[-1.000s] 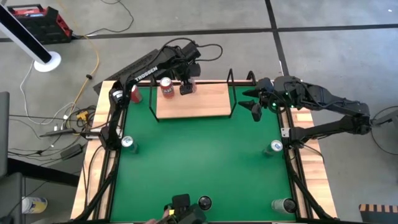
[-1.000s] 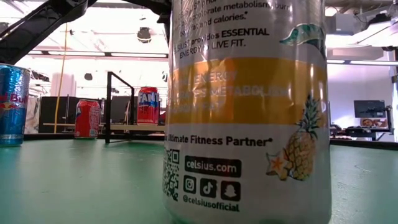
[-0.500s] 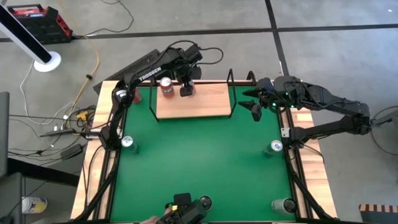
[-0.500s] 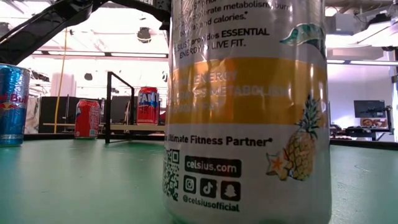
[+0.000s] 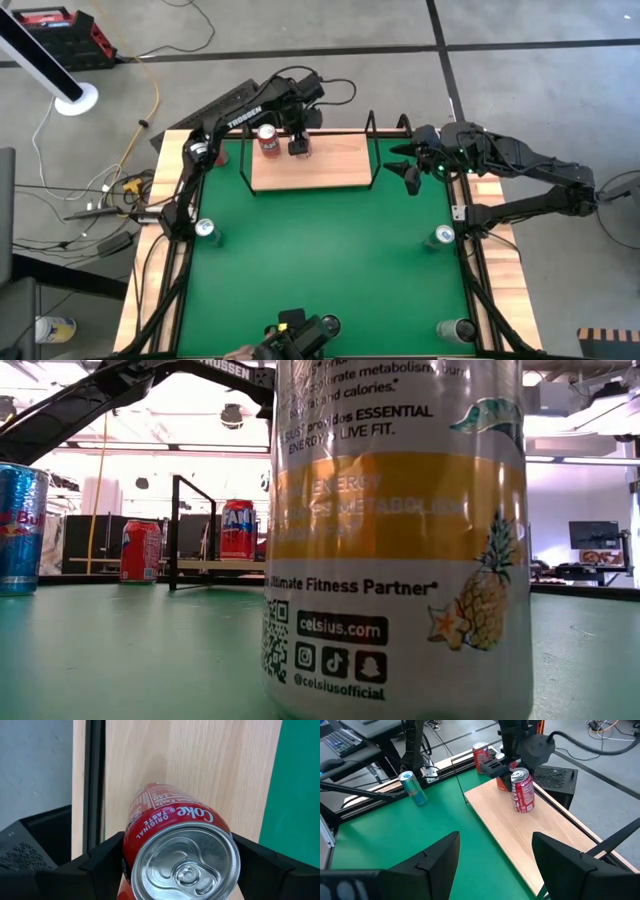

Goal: Place canned beverage on shelf
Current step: Put the left bottom red soda can on the shelf, then put the right blue soda can on the shelf

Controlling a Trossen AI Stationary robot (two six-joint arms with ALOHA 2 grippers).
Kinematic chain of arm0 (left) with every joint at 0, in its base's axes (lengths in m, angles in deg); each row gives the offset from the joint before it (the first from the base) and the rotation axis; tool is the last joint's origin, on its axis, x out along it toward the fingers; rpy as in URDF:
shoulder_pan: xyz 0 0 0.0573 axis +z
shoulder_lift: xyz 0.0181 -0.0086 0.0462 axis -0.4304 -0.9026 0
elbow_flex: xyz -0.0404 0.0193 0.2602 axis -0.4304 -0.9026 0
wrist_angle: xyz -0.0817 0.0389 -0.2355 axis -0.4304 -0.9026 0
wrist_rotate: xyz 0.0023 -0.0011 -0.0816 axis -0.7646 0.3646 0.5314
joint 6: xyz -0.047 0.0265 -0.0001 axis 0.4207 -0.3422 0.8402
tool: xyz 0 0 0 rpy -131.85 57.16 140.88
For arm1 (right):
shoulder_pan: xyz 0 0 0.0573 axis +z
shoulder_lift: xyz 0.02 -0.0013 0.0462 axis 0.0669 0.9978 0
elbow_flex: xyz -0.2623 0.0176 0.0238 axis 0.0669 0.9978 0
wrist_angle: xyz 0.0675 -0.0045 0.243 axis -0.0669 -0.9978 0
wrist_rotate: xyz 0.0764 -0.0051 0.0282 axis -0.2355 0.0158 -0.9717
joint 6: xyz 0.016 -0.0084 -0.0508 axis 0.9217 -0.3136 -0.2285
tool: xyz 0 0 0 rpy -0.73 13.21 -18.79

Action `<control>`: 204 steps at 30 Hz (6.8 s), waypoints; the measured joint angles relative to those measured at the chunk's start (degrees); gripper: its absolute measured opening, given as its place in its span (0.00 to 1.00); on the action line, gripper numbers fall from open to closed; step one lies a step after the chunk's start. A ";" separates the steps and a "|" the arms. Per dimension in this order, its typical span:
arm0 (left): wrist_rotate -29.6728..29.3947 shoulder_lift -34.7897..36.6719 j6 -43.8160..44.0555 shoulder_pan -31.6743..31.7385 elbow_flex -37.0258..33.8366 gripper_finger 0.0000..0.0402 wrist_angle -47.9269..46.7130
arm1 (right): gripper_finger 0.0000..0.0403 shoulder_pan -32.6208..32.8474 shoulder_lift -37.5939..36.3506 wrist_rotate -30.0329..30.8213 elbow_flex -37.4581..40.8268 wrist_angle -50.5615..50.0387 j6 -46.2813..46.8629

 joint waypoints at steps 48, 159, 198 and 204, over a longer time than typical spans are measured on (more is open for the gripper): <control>-7.08 -0.37 -0.90 -0.02 -0.07 0.89 1.25 | 0.68 0.00 0.00 0.02 0.00 -0.05 -1.08; -28.65 69.76 41.70 -63.11 -50.35 0.89 25.72 | 0.68 31.04 26.71 0.13 -0.02 53.83 19.19; -23.46 82.01 58.26 -58.46 -90.90 0.89 69.96 | 0.68 46.09 11.45 6.51 6.53 -49.79 103.91; -23.46 82.01 58.66 -57.36 -90.90 0.89 71.18 | 0.68 47.91 14.45 7.39 6.99 -49.72 105.91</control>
